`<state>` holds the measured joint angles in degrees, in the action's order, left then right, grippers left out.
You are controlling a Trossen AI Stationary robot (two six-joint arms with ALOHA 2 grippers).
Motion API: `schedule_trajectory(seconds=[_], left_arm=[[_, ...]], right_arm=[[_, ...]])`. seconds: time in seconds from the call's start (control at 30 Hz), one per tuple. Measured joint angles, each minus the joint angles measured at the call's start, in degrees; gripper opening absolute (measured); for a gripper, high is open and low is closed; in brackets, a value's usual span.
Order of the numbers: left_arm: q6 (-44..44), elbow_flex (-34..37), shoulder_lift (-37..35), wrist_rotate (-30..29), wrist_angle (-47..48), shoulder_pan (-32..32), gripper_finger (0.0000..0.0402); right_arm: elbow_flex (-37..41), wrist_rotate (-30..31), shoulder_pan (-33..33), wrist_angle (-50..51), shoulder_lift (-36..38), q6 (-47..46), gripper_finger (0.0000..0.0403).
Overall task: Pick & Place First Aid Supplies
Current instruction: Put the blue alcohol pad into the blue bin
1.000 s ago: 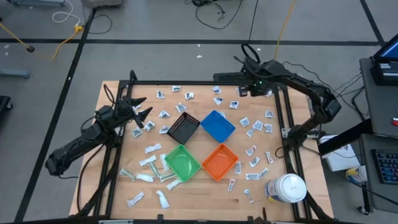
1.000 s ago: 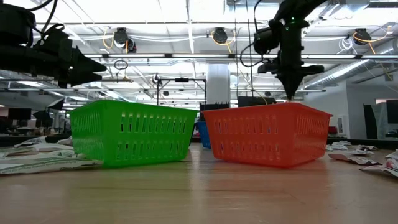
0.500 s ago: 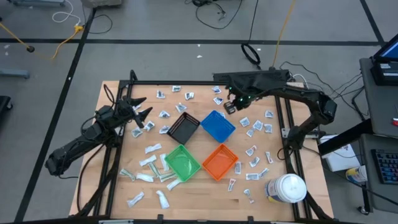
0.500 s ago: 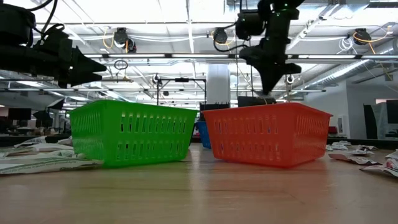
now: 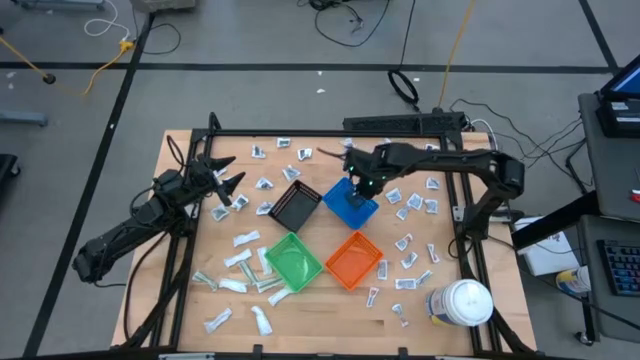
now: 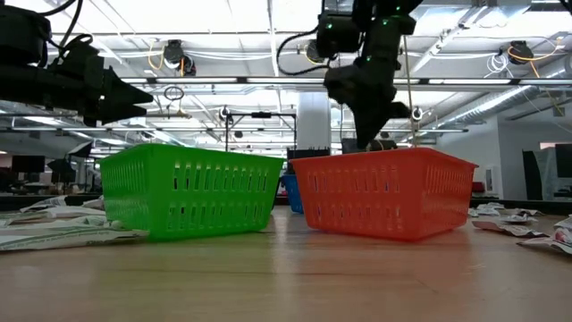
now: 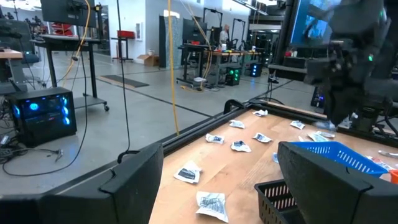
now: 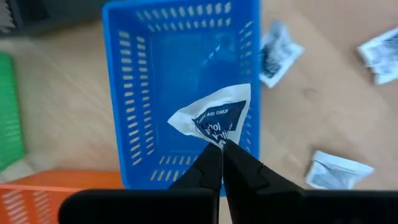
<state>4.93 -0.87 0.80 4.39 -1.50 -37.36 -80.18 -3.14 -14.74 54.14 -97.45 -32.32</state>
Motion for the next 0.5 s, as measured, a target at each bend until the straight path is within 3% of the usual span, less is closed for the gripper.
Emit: schedule_trajectory(seconds=[0.5], left_arm=[[0.00, 0.01, 0.00, 0.02, 0.01, -0.01, 0.0324]], right_arm=[[0.06, 0.04, 2.10, -4.05, -9.50, 4.81, 0.0002]])
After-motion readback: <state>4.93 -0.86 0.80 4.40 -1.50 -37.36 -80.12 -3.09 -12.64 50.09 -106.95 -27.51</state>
